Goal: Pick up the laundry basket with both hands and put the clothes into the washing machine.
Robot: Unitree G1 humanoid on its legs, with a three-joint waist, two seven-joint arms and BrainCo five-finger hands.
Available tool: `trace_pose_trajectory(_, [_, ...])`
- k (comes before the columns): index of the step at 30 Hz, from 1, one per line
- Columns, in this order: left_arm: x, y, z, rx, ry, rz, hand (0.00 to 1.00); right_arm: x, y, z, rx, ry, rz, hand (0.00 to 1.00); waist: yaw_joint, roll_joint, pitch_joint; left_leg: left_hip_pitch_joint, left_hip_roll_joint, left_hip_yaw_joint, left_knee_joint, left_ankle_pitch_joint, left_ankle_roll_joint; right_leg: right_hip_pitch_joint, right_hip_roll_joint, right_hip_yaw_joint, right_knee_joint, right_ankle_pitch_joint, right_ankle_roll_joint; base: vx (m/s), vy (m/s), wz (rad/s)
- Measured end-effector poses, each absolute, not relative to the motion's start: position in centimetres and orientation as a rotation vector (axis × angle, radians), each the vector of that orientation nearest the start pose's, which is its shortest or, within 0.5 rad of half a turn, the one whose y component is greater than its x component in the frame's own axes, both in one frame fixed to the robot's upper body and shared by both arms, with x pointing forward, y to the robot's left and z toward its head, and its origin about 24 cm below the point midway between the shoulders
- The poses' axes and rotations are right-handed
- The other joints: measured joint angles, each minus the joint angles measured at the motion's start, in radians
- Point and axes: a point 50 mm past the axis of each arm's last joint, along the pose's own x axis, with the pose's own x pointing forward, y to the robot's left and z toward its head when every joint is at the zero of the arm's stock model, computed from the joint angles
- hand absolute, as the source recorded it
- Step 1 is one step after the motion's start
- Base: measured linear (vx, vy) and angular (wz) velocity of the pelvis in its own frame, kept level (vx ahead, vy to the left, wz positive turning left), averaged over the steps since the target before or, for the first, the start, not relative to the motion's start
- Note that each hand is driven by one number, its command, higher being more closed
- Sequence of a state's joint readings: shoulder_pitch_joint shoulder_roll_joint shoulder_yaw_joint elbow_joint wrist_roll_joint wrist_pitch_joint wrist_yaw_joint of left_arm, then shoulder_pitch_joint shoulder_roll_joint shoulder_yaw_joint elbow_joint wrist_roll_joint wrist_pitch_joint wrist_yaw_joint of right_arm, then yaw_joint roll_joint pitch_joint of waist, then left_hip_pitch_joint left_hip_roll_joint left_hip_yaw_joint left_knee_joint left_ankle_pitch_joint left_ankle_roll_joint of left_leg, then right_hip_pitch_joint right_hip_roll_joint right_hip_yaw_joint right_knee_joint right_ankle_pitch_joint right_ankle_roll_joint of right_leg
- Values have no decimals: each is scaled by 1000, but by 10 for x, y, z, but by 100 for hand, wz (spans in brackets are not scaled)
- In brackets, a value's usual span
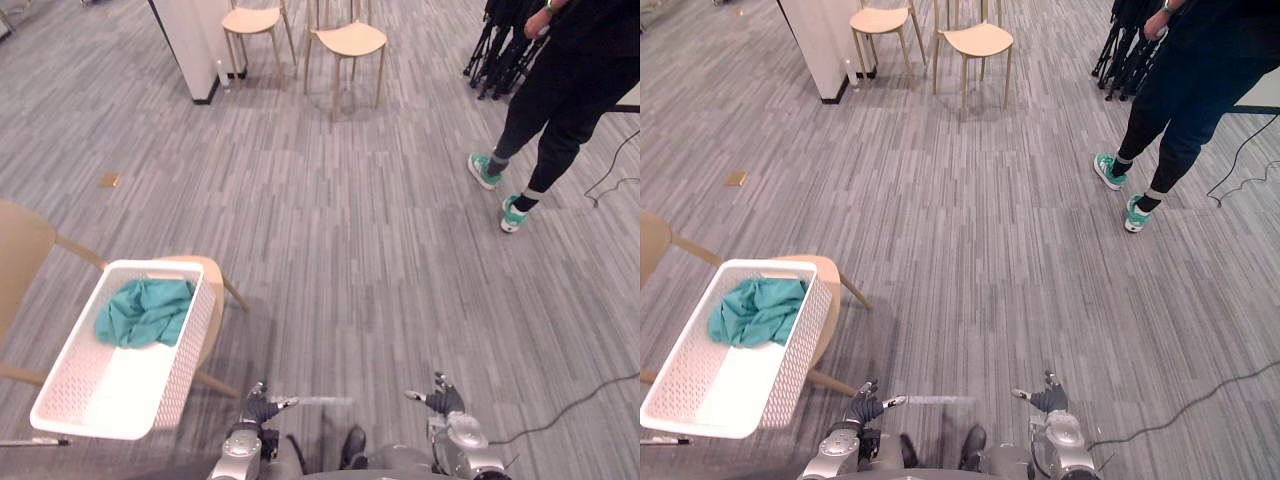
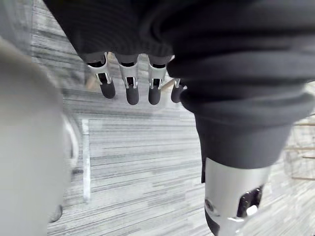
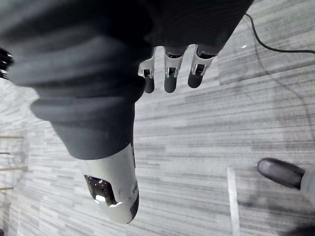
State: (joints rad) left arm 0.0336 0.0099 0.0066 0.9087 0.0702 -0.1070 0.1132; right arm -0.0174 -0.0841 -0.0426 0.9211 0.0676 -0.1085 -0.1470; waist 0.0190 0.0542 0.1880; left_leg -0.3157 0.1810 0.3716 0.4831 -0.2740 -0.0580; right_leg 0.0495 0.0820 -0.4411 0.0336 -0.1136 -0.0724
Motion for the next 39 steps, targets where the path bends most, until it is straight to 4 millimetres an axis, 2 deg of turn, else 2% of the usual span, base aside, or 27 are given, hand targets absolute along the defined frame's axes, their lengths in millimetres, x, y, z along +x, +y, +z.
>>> trace_pose_trajectory(1, [151,161,-136,113,816,93,0,171,-193,-126,-63,775,-238,0,30,-10,0,14,-58,3,-133,151,51,42,-13,19,-38,11,17,518,122,-14])
trace_pose_trajectory(3, [153,161,-135,113,808,93,0,183,-190,-121,-64,742,-225,0,48,-21,5,34,-100,-6,-185,195,105,48,-41,37,-37,3,33,513,139,-10])
trace_pose_trajectory(5, [153,163,-134,110,806,101,0,193,-185,-117,-83,720,-191,0,48,-24,11,64,-107,-6,-175,175,175,43,-69,47,35,-20,80,481,173,9])
trace_pose_trajectory(7, [151,169,-135,106,810,129,0,201,-172,-114,-91,699,-134,0,50,-32,23,111,-105,9,-153,134,160,-13,-116,52,322,-41,113,378,195,10])
trace_pose_trajectory(8, [147,169,-137,113,822,121,0,198,-171,-115,-103,704,-122,0,46,-40,23,205,-121,-5,-244,123,165,-92,-185,38,614,-19,145,295,152,42])
trace_pose_trajectory(10, [148,171,-136,138,822,105,0,195,-167,-118,-105,717,-109,0,28,-74,28,282,-173,-66,-286,113,180,-190,-279,40,892,-35,123,475,49,106])
trace_pose_trajectory(11, [147,170,-137,138,827,99,0,192,-168,-120,-114,730,-106,0,19,-74,29,319,-181,-135,-304,109,183,-232,-305,39,945,-71,103,612,-63,165])
trace_pose_trajectory(13, [147,168,-137,126,828,102,0,191,-169,-120,-119,729,-107,0,15,-58,42,351,-173,-234,-314,109,182,-270,-298,42,864,-122,111,480,-111,162])
trace_pose_trajectory(14, [150,166,-136,120,827,101,0,191,-171,-120,-125,731,-110,0,16,-38,49,367,-159,-313,-313,108,180,-284,-259,87,721,-137,119,427,-186,183])
trace_pose_trajectory(16, [158,161,-134,124,812,89,0,191,-176,-119,-132,728,-118,0,1,-24,48,352,-152,-466,-296,108,179,-309,-176,295,449,-109,156,391,-245,224])
trace_pose_trajectory(17, [161,158,-133,136,804,77,0,190,-178,-119,-119,727,-133,0,-8,-24,47,332,-164,-548,-283,108,141,-301,-159,424,286,-61,188,361,-311,266])
trace_pose_trajectory(18, [169,155,-129,142,781,62,0,183,-179,-122,-100,742,-150,0,-2,-44,44,319,-194,-625,-263,87,84,-274,-181,508,113,63,223,362,-341,283])
trace_pose_trajectory(19, [171,156,-128,149,771,61,0,176,-176,-126,-88,760,-150,0,-2,-78,38,311,-229,-675,-239,54,36,-258,-223,509,62,195,217,328,-394,255])
trace_pose_trajectory(20, [173,146,-129,113,786,63,0,177,-188,-126,-123,770,-161,0,8,-14,44,274,-189,-733,-201,13,3,-245,-195,425,88,179,199,277,-346,207])
trace_pose_trajectory(21, [169,141,-131,89,789,63,0,178,-190,-125,-128,767,-165,0,55,4,25,240,-167,-755,-194,21,-6,-216,-183,357,46,154,175,287,-369,155])
trace_pose_trajectory(22, [167,140,-131,87,794,64,0,180,-190,-124,-131,761,-163,0,67,14,24,233,-151,-764,-196,29,-14,-197,-172,320,29,154,171,215,-246,148])
trace_pose_trajectory(23, [164,140,-133,86,804,65,0,183,-189,-122,-131,747,-158,0,72,15,23,219,-138,-779,-198,48,-44,-165,-168,255,11,149,158,189,-279,178])
trace_pose_trajectory(24, [163,140,-133,86,806,66,0,184,-190,-121,-132,736,-162,0,80,13,22,199,-124,-749,-206,83,-83,-134,-171,177,12,140,147,137,-194,214])
trace_pose_trajectory(25, [163,143,-133,90,801,70,0,187,-190,-119,-131,727,-165,0,86,2,17,184,-106,-664,-225,110,-73,-114,-179,123,8,135,141,113,-156,189])
trace_pose_trajectory(27, [162,145,-133,99,801,71,0,191,-191,-117,-131,706,-176,0,83,-16,12,163,-89,-534,-250,138,-44,-101,-195,51,4,122,133,35,-53,138])
trace_pose_trajectory(29, [164,144,-132,108,795,58,0,198,-196,-110,-121,662,-212,0,75,-23,11,147,-58,-221,-295,162,8,-79,-218,-60,10,105,146,41,4,151])
trace_pose_trajectory(31, [163,146,-132,134,791,40,0,193,-201,-110,-111,664,-251,0,76,-46,0,139,-73,-77,-291,189,40,-43,-261,-143,23,85,168,39,148,135])
trace_pose_trajectory(33, [161,151,-132,151,788,41,0,189,-197,-110,-82,654,-272,0,78,-66,-13,141,-101,-60,-298,193,46,-10,-287,-195,23,69,184,41,162,105])
trace_pose_trajectory(35, [156,160,-134,171,798,51,0,193,-191,-104,-65,609,-269,0,76,-84,-27,160,-152,-105,-349,215,73,14,-310,-228,23,54,204,33,129,79])
trace_pose_trajectory(37, [151,167,-135,189,811,61,0,197,-194,-97,-96,571,-266,0,76,-85,-27,186,-189,-122,-383,219,86,22,-351,-247,73,30,215,16,167,52])
trace_pose_trajectory(38, [147,168,-137,186,822,63,0,201,-195,-92,-134,543,-253,0,72,-83,-26,212,-204,-120,-400,186,101,-4,-411,-242,210,0,221,-15,205,25])
trace_pose_trajectory(39, [142,175,-139,204,840,71,0,203,-193,-88,-154,520,-240,0,71,-82,-27,239,-214,-126,-416,184,103,-46,-471,-215,379,-10,183,-13,198,23])
